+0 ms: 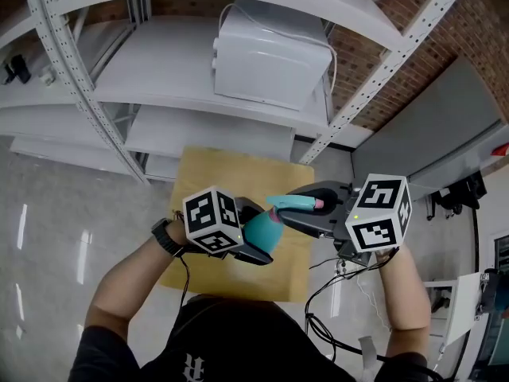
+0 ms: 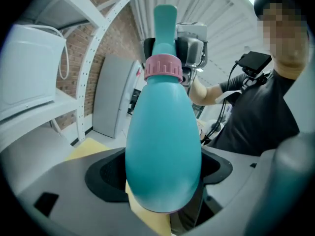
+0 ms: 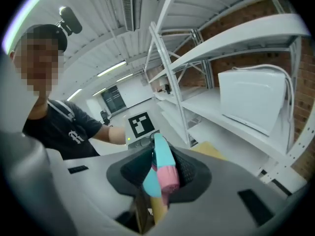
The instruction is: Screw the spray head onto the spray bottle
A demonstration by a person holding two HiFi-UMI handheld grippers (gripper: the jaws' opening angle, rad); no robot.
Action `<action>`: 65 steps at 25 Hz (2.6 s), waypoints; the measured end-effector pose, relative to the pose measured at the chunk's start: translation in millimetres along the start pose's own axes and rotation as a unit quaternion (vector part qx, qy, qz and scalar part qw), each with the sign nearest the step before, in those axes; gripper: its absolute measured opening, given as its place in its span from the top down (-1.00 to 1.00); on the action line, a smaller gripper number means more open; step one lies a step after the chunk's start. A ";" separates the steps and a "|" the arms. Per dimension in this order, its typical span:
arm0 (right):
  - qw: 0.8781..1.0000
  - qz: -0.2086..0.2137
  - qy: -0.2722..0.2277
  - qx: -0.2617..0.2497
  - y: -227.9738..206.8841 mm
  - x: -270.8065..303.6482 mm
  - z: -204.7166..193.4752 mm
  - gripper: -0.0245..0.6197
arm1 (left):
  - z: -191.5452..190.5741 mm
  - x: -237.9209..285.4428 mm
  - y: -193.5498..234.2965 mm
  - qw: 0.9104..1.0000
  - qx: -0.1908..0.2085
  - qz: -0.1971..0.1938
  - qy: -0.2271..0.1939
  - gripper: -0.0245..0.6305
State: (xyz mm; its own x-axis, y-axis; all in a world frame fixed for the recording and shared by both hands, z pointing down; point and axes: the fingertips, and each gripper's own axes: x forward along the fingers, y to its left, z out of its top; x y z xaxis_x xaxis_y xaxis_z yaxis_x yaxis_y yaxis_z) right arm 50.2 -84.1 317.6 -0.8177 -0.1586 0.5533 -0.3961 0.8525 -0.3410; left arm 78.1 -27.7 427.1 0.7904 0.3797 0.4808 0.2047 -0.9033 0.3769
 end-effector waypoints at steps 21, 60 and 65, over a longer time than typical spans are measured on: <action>0.999 -0.038 -0.036 0.011 27.6 -6.3 7.3 0.63 | 23.1 -11.1 24.9 0.995 -0.027 0.076 -0.066 -0.30; 0.976 0.006 -0.213 -0.040 35.3 -24.7 11.8 0.60 | 36.5 -19.1 -29.5 0.996 0.014 -0.032 -0.081 -0.30; 0.973 0.031 -0.225 -0.047 39.7 -31.0 10.1 0.60 | 36.9 -19.0 -35.4 0.996 0.031 -0.044 -0.076 -0.30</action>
State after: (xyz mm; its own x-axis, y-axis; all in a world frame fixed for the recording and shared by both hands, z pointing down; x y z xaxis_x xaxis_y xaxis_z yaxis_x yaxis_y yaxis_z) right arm 55.6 -50.4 279.2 -0.9472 -0.2891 0.1389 -0.3176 0.9060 -0.2798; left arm 77.2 -10.4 375.4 0.8453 0.4281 0.3197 0.3089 -0.8798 0.3613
